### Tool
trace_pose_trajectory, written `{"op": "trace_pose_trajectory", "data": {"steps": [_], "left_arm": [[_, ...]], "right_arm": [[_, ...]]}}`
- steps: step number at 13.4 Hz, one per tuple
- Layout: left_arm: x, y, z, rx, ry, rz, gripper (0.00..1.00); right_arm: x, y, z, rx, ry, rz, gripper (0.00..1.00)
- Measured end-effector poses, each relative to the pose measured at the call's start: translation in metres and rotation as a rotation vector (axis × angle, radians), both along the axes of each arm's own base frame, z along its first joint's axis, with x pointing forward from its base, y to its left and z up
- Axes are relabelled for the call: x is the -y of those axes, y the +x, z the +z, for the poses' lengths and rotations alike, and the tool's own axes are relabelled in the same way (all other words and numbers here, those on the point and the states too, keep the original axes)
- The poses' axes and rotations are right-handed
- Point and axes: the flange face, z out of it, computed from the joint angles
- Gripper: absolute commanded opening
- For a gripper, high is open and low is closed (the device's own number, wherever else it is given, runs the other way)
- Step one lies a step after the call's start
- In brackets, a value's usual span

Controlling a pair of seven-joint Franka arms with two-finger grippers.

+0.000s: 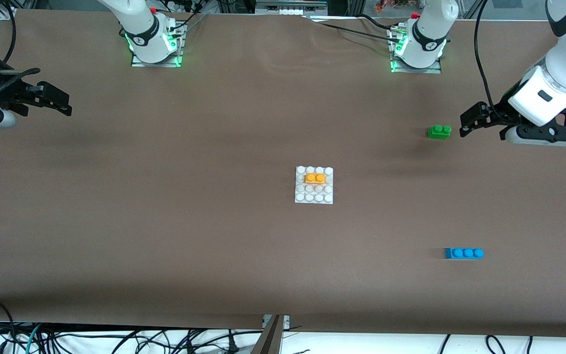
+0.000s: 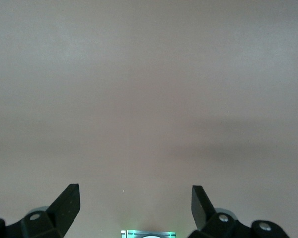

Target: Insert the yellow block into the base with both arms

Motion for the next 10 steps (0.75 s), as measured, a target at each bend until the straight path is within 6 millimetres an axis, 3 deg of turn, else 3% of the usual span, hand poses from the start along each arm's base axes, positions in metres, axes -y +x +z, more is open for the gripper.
{"op": "trace_pose_trajectory", "data": {"steps": [5,10], "left_arm": [[-0.014,-0.001,-0.004,-0.016,0.038,0.023,1.00],[-0.013,-0.004,-0.003,-0.032,0.067,0.011,1.00]], "right_arm": [[0.001,0.000,0.000,0.000,0.000,-0.002,0.99],[0.002,0.000,0.000,-0.001,0.000,-0.004,0.99]]}}
